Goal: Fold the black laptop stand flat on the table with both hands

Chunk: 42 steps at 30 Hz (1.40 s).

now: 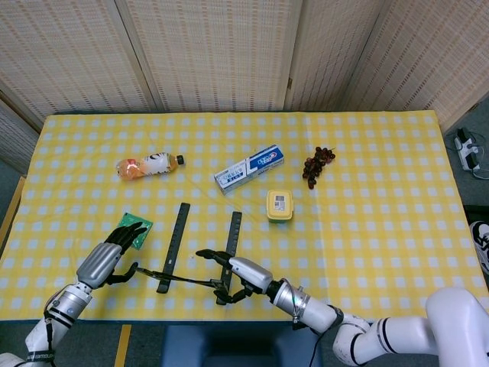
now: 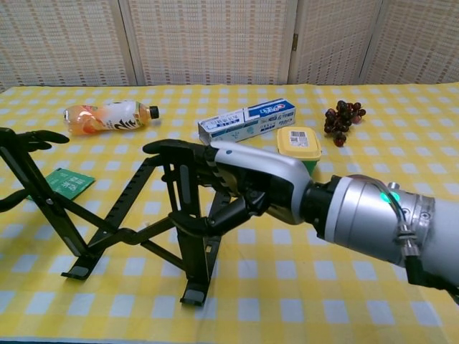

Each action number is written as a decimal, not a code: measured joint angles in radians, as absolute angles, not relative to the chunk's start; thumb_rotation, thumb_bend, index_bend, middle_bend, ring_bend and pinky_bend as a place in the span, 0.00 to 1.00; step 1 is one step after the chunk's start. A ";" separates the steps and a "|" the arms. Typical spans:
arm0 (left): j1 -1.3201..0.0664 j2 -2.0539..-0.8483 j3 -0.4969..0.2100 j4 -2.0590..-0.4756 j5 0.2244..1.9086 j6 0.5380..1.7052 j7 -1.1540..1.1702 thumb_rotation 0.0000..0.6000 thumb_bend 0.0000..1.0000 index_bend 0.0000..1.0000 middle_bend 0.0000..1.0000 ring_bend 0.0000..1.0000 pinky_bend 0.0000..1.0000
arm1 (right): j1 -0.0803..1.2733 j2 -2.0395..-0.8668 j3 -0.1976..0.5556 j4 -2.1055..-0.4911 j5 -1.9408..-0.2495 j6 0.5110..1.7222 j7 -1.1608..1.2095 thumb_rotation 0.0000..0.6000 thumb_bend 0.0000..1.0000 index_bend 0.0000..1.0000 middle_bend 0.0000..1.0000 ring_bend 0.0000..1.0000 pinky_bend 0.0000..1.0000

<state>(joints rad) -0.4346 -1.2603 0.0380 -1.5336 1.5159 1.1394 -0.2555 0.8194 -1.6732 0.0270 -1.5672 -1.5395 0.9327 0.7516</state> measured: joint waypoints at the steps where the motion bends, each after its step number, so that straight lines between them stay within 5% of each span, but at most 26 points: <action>1: -0.431 -1.259 0.030 -1.531 1.505 1.148 -0.239 1.00 0.56 0.04 0.00 0.00 0.00 | 0.819 -1.678 0.032 -1.565 -1.535 0.933 0.744 1.00 0.49 0.00 0.07 0.08 0.00; 16: -0.420 -1.264 -0.019 -1.507 1.468 1.174 -0.175 1.00 0.56 0.04 0.00 0.00 0.00 | 0.794 -1.745 0.147 -1.482 -1.401 0.951 0.641 1.00 0.49 0.00 0.00 0.04 0.00; 30: -0.431 -1.255 -0.030 -1.510 1.490 1.172 -0.197 1.00 0.56 0.05 0.00 0.00 0.00 | 0.692 -1.699 0.211 -1.478 -1.388 1.114 0.674 1.00 0.49 0.00 0.00 0.00 0.00; 38: -0.487 -1.261 -0.044 -1.463 1.513 1.119 -0.185 1.00 0.56 0.07 0.00 0.00 0.00 | 0.677 -1.601 0.166 -1.506 -1.524 1.147 0.595 1.00 0.49 0.00 0.00 0.00 0.00; 42: -0.526 -1.284 -0.055 -1.402 1.522 1.085 -0.162 1.00 0.46 0.08 0.00 0.00 0.00 | 0.680 -1.542 0.125 -1.537 -1.609 1.155 0.494 1.00 0.49 0.00 0.07 0.06 0.00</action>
